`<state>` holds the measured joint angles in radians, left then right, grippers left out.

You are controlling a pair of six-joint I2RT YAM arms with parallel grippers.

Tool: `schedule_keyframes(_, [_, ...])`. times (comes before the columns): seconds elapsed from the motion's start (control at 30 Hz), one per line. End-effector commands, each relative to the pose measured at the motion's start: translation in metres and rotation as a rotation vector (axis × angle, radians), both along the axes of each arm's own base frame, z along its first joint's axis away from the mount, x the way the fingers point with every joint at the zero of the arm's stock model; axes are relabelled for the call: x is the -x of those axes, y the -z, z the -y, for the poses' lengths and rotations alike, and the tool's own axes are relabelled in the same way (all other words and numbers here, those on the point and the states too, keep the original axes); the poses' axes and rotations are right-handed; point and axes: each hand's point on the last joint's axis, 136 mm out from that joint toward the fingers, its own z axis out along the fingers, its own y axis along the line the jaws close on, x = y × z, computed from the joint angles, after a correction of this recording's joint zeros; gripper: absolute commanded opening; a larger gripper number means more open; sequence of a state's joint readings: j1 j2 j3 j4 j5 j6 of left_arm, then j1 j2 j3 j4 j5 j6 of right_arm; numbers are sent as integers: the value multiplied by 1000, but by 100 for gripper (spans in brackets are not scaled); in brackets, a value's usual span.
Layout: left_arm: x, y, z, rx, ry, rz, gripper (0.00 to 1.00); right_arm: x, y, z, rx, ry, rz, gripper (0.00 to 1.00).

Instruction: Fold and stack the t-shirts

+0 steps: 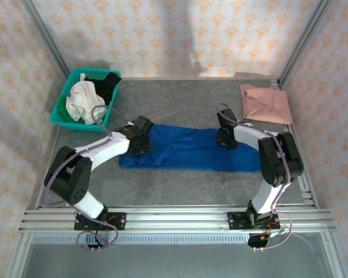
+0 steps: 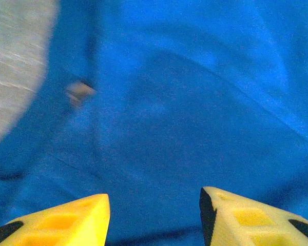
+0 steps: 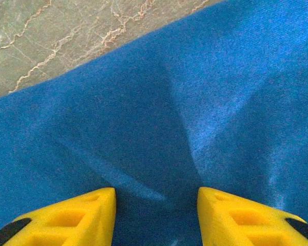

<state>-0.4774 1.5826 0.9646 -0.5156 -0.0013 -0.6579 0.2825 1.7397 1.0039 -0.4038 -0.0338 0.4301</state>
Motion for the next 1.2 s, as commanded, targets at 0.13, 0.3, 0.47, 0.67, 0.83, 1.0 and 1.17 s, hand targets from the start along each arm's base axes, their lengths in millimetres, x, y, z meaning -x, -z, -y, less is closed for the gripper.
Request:
schedule_keyframes(0.13, [34, 35, 40, 84, 79, -130, 35, 13, -26, -37, -100, -64, 75, 47])
schedule_keyframes(0.3, [28, 22, 78, 274, 119, -99, 17, 28, -47, -102, -201, -182, 158, 49])
schedule_keyframes(0.47, [21, -2, 102, 413, 152, -60, 16, 52, -42, -168, -355, -270, 180, 48])
schedule_keyframes(0.67, [19, -1, 61, 352, 78, -61, 27, 74, -28, -226, -487, -361, 139, 44])
schedule_keyframes(0.83, [4, -2, 9, 317, -38, -14, 35, 77, -20, -246, -517, -398, 114, 38])
schedule_keyframes(1.0, [-23, 6, -6, 264, -54, -35, 38, 78, -12, -260, -506, -423, 86, 38])
schedule_keyframes(1.17, [-44, 23, -10, 237, -64, -68, 38, 77, -8, -260, -456, -417, 68, 36])
